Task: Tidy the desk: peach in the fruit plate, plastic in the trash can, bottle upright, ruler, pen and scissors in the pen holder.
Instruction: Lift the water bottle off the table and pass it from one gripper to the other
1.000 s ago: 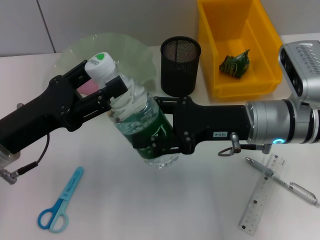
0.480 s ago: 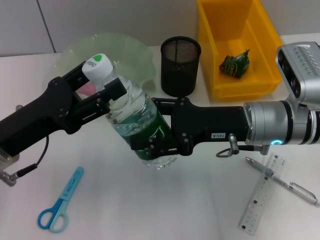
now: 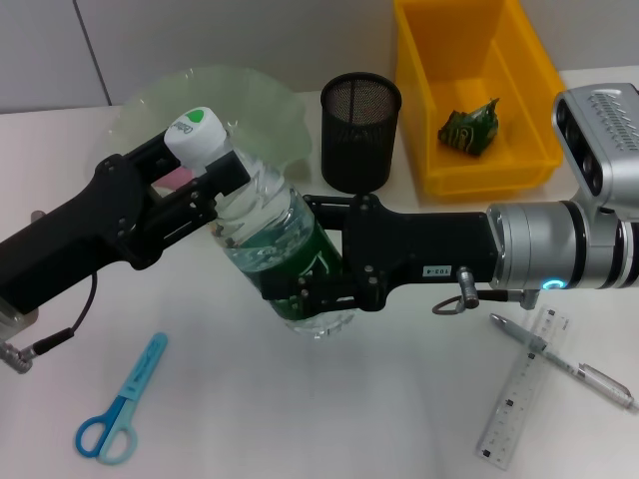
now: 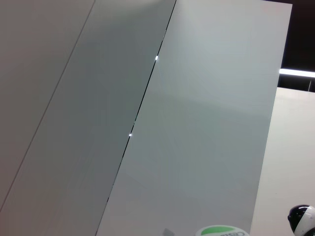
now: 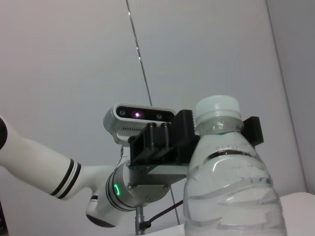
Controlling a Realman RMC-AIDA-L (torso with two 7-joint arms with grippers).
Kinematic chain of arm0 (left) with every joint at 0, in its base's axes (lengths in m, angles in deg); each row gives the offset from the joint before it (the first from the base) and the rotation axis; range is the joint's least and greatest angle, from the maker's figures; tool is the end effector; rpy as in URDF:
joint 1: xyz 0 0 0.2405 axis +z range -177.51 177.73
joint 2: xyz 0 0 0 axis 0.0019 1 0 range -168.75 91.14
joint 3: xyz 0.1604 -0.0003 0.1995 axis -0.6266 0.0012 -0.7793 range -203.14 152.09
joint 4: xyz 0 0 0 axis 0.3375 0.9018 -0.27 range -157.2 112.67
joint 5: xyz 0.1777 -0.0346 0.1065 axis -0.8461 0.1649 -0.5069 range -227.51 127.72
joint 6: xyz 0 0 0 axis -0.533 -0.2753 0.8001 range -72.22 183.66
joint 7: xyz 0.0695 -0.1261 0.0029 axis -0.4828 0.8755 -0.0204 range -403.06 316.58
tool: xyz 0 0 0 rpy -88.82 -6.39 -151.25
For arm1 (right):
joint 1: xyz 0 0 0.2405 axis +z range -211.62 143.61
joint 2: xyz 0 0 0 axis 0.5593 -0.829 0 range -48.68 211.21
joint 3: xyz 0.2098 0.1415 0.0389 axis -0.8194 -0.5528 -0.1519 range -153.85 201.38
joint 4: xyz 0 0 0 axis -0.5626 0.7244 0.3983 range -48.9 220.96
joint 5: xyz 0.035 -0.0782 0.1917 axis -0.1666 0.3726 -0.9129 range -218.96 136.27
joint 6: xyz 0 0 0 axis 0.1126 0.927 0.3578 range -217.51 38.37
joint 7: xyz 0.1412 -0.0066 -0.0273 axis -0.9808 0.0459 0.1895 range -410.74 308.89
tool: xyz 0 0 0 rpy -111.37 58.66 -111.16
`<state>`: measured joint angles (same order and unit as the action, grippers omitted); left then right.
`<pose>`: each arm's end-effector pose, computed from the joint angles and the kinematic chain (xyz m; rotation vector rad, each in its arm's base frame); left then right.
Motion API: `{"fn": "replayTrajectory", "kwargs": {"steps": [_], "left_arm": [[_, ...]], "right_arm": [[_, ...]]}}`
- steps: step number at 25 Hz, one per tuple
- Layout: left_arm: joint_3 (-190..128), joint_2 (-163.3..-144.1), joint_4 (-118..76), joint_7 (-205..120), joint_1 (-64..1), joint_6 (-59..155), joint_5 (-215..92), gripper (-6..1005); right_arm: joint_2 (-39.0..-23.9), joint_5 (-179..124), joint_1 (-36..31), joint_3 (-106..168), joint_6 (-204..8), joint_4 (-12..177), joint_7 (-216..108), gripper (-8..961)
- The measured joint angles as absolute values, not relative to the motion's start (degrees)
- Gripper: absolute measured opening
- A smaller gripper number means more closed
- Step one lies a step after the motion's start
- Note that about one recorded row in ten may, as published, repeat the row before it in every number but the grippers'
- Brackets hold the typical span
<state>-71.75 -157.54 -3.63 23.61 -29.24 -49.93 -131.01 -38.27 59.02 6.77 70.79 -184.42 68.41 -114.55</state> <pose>-0.2216 0.2955 0.0014 -2.4608 -0.5094 -1.5782 0.1889 0.3239 -0.0514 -2.8728 0.3441 1.1480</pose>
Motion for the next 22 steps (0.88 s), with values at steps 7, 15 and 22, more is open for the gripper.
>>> {"fn": "replayTrajectory", "kwargs": {"steps": [7, 15, 22], "left_arm": [[-71.75, -157.54, -3.64, 23.61, -29.24, -49.92, -131.02, 614], [-71.68, -157.38, -3.63, 23.63, -29.19, -49.83, -131.02, 617], [-71.48, -157.37, -3.64, 23.64, -29.13, -49.81, -131.02, 618]], "right_arm": [[-38.26, 59.02, 6.77, 70.79, -184.44, 68.53, -114.21, 802], [-38.27, 59.04, 6.77, 70.79, -184.51, 68.54, -114.18, 804], [-38.26, 59.16, 6.77, 70.79, -184.57, 68.54, -114.16, 806]]}}
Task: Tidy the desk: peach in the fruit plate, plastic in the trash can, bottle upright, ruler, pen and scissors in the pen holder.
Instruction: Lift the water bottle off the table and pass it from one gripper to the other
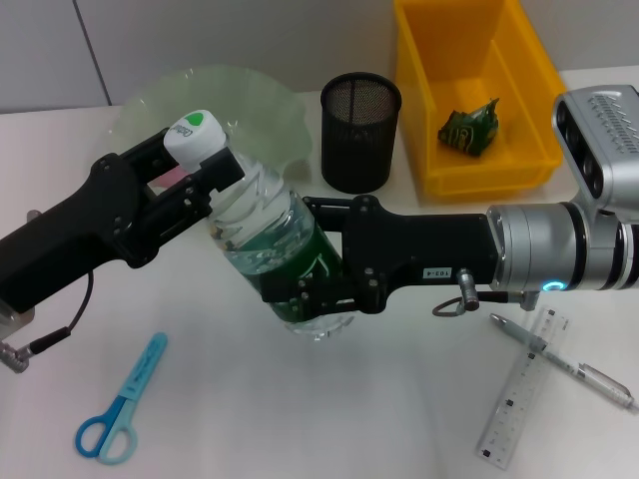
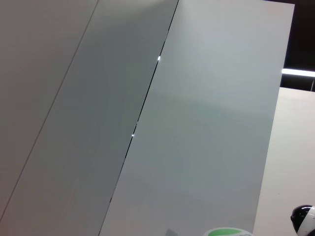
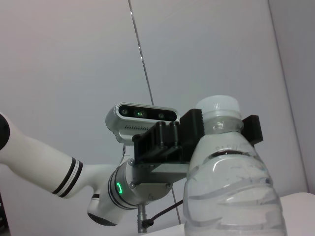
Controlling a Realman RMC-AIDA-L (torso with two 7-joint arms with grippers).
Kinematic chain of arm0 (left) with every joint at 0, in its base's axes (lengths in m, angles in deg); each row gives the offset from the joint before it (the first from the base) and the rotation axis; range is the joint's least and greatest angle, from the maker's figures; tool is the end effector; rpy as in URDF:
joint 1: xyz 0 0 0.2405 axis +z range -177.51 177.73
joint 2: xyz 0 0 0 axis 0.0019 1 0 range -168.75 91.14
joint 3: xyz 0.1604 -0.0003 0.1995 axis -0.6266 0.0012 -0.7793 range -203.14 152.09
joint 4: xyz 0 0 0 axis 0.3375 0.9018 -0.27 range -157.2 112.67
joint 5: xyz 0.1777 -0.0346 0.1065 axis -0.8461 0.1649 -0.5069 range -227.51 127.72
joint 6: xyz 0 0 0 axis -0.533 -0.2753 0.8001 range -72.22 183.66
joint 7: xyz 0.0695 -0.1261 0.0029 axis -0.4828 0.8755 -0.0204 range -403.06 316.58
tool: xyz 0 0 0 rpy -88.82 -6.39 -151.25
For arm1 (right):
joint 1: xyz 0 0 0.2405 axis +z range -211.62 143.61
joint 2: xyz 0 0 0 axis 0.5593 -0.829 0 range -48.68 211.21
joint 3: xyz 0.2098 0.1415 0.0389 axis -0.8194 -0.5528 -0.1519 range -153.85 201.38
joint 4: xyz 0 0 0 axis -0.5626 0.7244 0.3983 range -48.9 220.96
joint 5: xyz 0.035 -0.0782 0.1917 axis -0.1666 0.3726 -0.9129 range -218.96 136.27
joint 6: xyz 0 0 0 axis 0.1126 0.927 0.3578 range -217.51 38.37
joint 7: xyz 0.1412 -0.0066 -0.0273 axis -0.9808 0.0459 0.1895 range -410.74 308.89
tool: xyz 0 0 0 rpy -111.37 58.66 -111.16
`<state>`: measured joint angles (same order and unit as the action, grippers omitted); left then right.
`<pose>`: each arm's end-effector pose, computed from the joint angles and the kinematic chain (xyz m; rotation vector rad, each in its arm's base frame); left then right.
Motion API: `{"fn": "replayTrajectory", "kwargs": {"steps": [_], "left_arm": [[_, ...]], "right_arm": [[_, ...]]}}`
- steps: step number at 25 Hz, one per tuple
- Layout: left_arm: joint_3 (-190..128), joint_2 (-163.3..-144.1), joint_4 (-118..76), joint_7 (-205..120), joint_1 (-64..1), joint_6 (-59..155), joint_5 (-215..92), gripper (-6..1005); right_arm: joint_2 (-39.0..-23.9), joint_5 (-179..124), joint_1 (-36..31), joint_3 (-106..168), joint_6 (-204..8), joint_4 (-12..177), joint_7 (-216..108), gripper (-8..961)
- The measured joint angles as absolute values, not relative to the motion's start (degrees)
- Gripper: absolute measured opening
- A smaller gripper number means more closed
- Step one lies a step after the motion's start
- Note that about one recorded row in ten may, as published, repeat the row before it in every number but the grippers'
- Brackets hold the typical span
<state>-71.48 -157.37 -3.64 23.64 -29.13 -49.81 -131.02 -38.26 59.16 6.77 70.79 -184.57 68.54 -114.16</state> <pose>-0.2232 0.2959 0.0029 -2.4544 -0.5119 -1.5732 0.1890 0.3231 -0.0518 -2.8757 0.3358 1.1481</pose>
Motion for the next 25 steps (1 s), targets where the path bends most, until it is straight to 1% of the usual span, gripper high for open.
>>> {"fn": "replayTrajectory", "kwargs": {"steps": [1, 7, 18, 25], "left_arm": [[-71.48, -157.36, -3.63, 23.64, -29.13, -49.78, -131.02, 618], [-71.43, -157.37, -3.64, 23.65, -29.16, -49.70, -131.02, 533], [-71.48, -157.30, -3.63, 23.67, -29.33, -49.58, -131.02, 524], [-71.61, -157.18, -3.55, 23.66, -29.34, -49.65, -131.02, 465]], "right_arm": [[-38.26, 59.16, 6.77, 70.79, -184.58, 68.54, -114.13, 807], [-38.26, 59.16, 6.77, 70.79, -184.58, 68.54, -113.99, 808], [-38.26, 59.09, 6.77, 70.79, -184.58, 68.54, -113.94, 812], [-38.26, 59.05, 6.77, 70.79, -184.58, 68.54, -113.93, 814]]}}
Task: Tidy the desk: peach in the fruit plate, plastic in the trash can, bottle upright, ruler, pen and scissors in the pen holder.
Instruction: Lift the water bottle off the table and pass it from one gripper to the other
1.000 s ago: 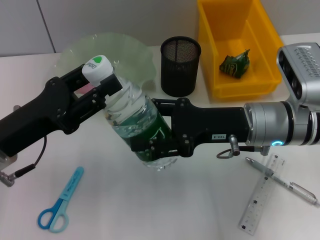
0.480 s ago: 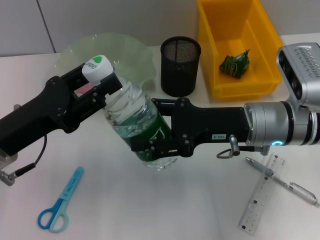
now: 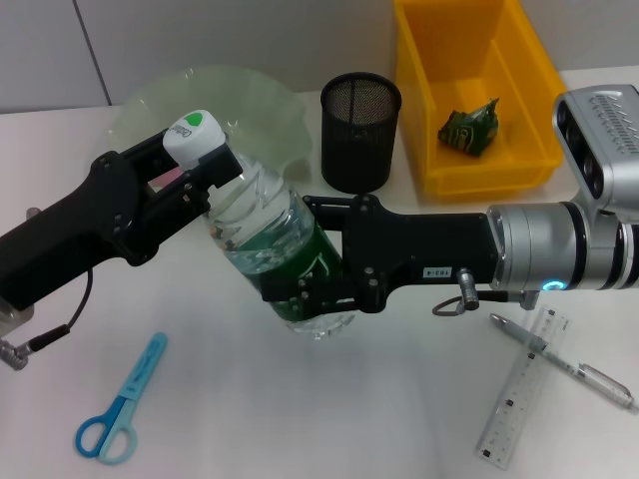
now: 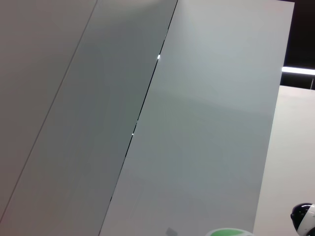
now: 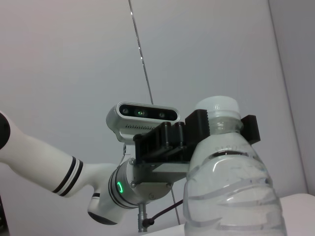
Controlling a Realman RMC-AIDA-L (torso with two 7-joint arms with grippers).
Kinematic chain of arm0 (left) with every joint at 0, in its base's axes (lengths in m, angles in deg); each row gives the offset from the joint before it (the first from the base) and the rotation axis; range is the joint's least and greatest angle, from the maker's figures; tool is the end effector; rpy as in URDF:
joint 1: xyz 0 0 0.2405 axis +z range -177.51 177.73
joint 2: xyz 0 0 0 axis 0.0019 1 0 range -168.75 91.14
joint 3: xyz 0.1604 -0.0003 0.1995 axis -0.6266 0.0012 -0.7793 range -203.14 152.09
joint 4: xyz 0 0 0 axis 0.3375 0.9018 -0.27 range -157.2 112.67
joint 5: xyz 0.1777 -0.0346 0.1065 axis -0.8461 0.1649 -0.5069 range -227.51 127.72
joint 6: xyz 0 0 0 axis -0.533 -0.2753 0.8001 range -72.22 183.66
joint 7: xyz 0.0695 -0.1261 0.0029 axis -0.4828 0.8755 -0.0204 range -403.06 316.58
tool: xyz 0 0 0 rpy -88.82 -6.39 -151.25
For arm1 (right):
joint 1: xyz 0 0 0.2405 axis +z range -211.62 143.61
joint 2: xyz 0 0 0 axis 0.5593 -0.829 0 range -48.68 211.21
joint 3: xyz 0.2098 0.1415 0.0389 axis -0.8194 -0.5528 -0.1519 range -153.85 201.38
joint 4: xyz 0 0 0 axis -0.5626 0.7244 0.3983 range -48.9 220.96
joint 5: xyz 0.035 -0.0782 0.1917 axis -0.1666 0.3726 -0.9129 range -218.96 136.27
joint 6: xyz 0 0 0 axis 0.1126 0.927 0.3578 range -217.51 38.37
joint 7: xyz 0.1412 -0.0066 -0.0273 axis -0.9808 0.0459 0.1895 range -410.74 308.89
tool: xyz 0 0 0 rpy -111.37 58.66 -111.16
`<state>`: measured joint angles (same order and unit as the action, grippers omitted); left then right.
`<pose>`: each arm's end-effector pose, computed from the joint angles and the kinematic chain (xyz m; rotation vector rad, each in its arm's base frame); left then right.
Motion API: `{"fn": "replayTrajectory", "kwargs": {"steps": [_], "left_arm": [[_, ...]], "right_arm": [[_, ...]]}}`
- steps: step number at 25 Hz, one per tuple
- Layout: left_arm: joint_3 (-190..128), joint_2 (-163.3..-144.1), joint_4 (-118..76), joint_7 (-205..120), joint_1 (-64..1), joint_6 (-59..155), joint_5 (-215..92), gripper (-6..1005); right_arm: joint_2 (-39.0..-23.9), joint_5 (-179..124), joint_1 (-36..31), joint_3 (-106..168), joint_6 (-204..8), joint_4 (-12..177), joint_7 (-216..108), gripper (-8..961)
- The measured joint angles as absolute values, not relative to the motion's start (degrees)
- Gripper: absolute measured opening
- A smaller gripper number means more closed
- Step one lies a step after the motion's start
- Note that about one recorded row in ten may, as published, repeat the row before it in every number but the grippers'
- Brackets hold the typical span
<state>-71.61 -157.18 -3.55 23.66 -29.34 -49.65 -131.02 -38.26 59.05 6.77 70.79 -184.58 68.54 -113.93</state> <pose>-0.2228 0.2974 0.0038 -2.4595 -0.5061 -1.5666 0.1889 0.3233 -0.0516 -2.8732 0.3299 1.1496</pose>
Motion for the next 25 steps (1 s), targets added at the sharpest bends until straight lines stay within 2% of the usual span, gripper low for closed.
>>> {"fn": "replayTrajectory", "kwargs": {"steps": [3, 25], "left_arm": [[-71.60, -157.18, -3.52, 23.66, -29.33, -49.69, -131.02, 440], [-71.68, -157.02, -3.03, 25.90, -29.46, -50.20, -131.11, 442]], "right_arm": [[-38.27, 59.04, 6.77, 70.79, -184.58, 68.54, -113.93, 815], [-38.26, 59.02, 6.86, 70.67, -184.73, 68.31, -114.41, 822]]}}
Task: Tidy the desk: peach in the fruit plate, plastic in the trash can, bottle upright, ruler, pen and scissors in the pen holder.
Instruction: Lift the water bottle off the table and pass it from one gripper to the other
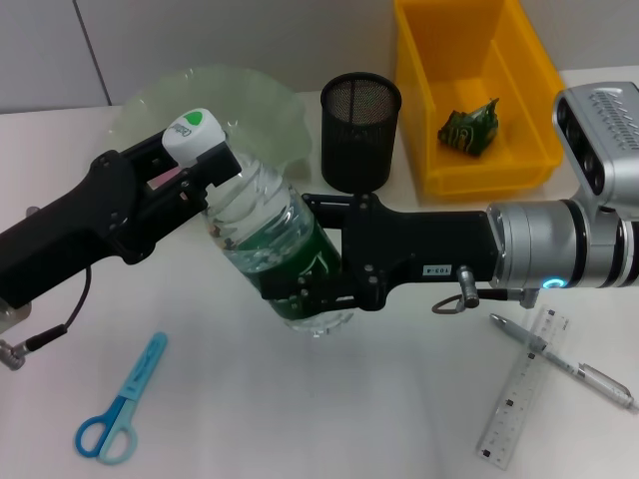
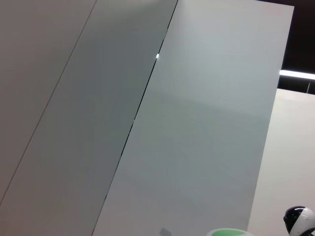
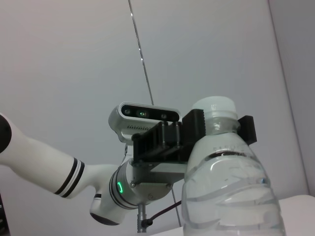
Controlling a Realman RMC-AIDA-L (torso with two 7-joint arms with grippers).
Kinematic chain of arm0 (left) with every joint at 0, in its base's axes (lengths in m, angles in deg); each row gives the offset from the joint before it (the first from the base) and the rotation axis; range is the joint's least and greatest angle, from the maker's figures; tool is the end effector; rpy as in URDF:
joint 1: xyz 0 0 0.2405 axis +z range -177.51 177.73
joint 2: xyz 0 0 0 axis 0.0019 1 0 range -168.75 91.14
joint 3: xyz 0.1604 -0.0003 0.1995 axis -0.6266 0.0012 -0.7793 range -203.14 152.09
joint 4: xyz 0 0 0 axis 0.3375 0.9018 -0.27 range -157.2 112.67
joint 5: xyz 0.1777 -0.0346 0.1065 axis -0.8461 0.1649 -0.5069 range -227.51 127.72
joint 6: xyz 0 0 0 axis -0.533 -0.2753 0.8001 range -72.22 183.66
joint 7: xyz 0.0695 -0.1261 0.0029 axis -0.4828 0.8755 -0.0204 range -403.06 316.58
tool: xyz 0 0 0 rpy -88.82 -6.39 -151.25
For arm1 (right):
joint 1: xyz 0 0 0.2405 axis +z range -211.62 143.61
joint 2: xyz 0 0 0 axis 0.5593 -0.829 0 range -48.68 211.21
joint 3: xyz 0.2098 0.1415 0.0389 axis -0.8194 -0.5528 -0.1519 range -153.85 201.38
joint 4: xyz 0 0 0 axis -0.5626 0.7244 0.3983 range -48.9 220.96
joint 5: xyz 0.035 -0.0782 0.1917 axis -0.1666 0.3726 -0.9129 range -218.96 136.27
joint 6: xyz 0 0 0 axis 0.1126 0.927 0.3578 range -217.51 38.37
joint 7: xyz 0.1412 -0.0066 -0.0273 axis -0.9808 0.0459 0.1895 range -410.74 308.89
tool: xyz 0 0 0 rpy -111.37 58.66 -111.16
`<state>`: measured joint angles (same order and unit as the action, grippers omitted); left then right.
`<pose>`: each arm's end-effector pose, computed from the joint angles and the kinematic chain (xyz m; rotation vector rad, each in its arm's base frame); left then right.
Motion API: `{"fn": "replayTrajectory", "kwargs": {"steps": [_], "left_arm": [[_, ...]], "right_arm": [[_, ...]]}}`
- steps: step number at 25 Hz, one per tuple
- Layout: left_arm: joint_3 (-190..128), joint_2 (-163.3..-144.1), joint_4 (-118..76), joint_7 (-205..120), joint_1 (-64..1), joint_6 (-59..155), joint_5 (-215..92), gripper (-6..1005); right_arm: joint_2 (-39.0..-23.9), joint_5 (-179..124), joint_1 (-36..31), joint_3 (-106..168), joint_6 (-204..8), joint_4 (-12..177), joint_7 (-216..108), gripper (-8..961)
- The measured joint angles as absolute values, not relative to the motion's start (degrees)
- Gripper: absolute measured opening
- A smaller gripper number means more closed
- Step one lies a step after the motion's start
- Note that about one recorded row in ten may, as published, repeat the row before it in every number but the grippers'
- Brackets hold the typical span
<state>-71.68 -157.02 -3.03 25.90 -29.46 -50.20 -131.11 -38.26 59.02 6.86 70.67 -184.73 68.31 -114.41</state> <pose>-0.2214 0.2977 0.0061 -2.4748 -0.5349 -1.5831 0.1879 0.3241 -0.0506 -2.8731 0.3340 1.1541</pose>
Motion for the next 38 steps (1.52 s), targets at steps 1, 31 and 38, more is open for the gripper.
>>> {"fn": "replayTrajectory", "kwargs": {"steps": [1, 31, 38], "left_arm": [[-71.65, -157.01, -3.01, 25.86, -29.44, -50.23, -131.11, 442], [-71.40, -157.05, -3.02, 25.21, -29.68, -50.37, -130.95, 445], [-71.35, -157.01, -3.02, 25.21, -29.69, -50.37, -130.97, 445]], "right_arm": [[-38.27, 59.01, 6.86, 70.63, -184.73, 68.31, -114.39, 822], [-38.27, 57.91, 6.75, 70.79, -184.18, 68.47, -113.21, 831], [-38.30, 57.87, 6.78, 70.79, -184.06, 68.45, -113.08, 833]]}}
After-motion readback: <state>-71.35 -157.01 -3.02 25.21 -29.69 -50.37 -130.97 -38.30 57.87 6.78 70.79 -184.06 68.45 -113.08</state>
